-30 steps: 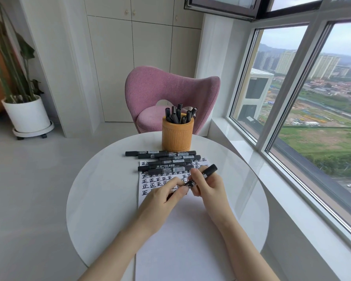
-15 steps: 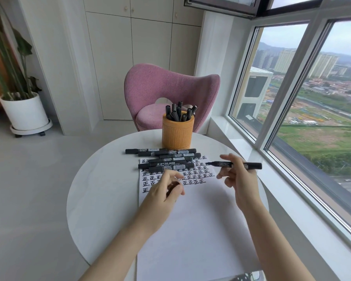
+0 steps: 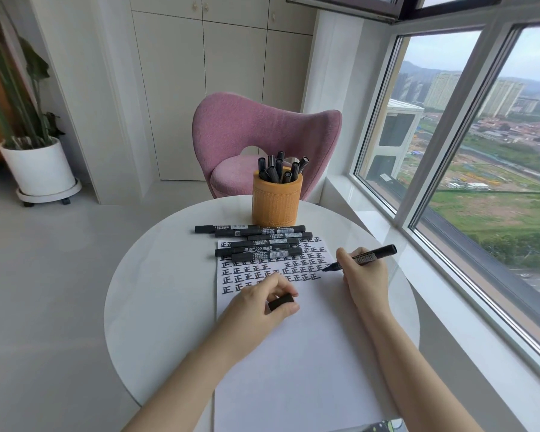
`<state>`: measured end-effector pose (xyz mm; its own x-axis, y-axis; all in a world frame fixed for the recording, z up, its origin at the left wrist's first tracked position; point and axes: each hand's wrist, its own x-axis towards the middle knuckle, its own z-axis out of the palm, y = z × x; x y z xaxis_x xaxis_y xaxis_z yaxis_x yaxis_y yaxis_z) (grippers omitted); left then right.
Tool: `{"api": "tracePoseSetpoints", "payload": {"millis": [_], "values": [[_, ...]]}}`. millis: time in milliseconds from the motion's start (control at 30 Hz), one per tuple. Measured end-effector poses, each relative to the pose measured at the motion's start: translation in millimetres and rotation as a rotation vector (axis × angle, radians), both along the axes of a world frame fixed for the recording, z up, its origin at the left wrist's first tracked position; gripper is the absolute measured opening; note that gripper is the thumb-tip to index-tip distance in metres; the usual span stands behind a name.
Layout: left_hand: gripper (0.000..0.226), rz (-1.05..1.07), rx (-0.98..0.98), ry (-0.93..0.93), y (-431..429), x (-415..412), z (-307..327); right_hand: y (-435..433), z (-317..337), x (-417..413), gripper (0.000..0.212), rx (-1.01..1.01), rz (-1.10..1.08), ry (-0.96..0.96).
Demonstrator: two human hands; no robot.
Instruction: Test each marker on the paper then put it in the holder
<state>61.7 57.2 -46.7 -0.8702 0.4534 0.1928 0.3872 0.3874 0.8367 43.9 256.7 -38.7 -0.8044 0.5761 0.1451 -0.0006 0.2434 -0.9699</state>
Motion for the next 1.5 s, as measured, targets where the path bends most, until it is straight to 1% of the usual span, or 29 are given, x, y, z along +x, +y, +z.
{"api": "tracePoseSetpoints", "payload": {"millis": [167,700,1000,1067,1300,1500], "values": [[0.013,0.012,-0.004,-0.006,0.7,-1.0,0.0,1.7,-1.5,-0.5,0.026,0.039,0.003,-0.014],[0.012,0.02,0.023,-0.03,0.2,-2.4,-3.8,-0.5,-1.5,-1.2,0.034,0.106,0.034,-0.022],[0.012,0.02,0.033,-0.047,0.6,-4.5,-5.8,0.7,-3.0,-1.9,0.035,0.077,-0.01,-0.013],[0.011,0.015,0.038,-0.046,0.4,-3.7,-5.1,1.2,-2.6,-2.0,0.032,0.068,-0.017,-0.015],[0.011,0.01,0.047,-0.044,0.0,-3.4,-5.8,-0.1,-1.5,-0.7,0.034,0.077,0.005,-0.031],[0.011,0.008,0.06,-0.065,0.3,-4.5,-6.8,0.1,-1.5,-0.9,0.022,0.072,0.01,-0.045]]}}
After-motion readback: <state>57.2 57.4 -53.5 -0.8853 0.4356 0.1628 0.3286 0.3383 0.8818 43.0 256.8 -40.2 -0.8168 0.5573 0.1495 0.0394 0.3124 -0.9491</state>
